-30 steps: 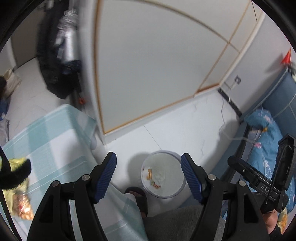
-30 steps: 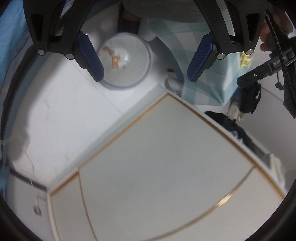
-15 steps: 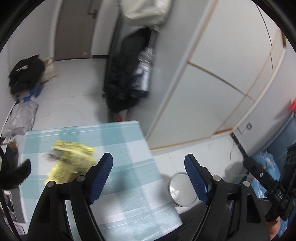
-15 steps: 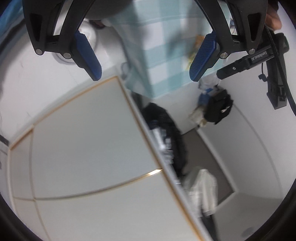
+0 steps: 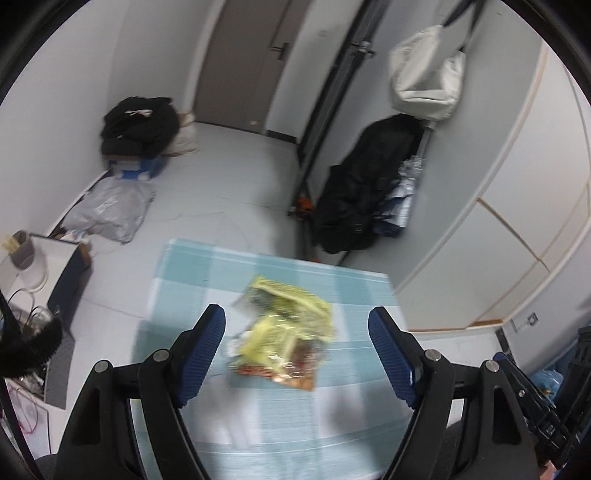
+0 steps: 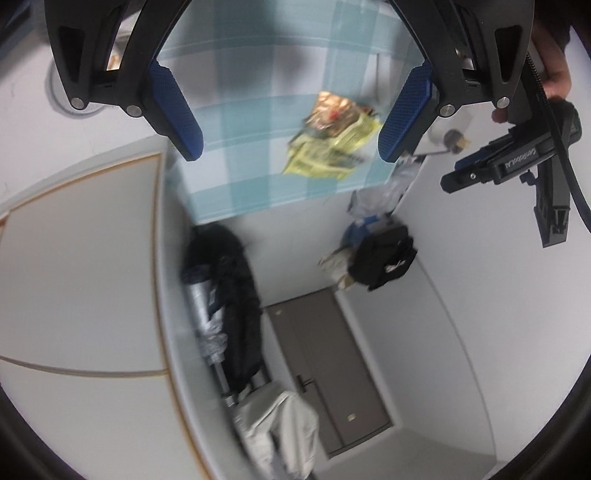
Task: Collect trash
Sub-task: 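Move both open tools back from the bin to the table, then grasp the yellow printed plastic bag with the right gripper, then grasp the yellow snack bag with the left gripper while right holds its bag, then lift the yellow snack bag with the left gripper off the table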
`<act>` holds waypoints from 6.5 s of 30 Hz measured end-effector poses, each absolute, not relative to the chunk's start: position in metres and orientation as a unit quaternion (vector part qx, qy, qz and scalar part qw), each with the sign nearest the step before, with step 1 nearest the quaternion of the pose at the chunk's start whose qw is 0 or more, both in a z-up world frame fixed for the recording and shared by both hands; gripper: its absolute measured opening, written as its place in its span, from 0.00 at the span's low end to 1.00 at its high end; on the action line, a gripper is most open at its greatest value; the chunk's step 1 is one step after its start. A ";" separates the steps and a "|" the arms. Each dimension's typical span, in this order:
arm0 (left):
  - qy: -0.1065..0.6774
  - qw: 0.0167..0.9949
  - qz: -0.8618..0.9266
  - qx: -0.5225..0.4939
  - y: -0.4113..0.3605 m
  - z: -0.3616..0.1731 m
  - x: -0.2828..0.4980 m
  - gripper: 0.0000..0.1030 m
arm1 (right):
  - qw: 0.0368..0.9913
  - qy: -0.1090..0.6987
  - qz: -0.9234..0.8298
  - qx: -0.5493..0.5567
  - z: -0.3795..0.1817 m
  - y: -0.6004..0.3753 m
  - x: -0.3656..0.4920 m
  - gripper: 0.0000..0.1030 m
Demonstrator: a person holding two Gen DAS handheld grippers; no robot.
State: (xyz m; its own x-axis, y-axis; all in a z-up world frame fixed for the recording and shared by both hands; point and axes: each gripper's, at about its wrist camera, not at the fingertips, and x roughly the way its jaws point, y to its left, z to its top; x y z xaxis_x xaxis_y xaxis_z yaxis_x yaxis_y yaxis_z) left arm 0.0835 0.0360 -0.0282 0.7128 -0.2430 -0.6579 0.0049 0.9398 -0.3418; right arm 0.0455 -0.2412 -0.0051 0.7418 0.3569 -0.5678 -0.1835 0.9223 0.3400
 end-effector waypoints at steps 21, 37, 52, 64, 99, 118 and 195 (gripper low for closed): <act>0.386 0.887 -0.041 -0.250 0.118 -0.079 0.089 0.80 | 0.893 0.410 0.187 0.022 -0.072 -0.144 0.114 0.94; 0.370 0.862 0.028 -0.346 0.178 -0.088 0.090 0.81 | 0.827 0.432 0.283 -0.222 -0.106 0.000 0.188 0.92; 0.375 0.836 0.034 -0.399 0.195 -0.099 0.090 0.81 | 0.804 0.453 0.231 -0.309 -0.134 0.020 0.205 0.28; 0.380 0.835 0.033 -0.397 0.191 -0.101 0.096 0.81 | 0.828 0.410 0.226 -0.310 -0.100 -0.009 0.193 0.04; 0.517 0.852 -0.078 -0.001 0.000 -0.096 0.133 0.81 | 0.907 0.325 0.231 0.138 -0.062 -0.255 0.100 0.02; 0.629 0.749 -0.143 0.154 -0.042 -0.148 0.189 0.81 | 0.898 0.331 0.218 0.190 -0.070 -0.292 0.119 0.03; 0.479 0.853 -0.157 -0.136 0.027 -0.054 0.112 0.04 | 0.900 0.328 0.236 0.162 -0.052 -0.257 0.089 0.02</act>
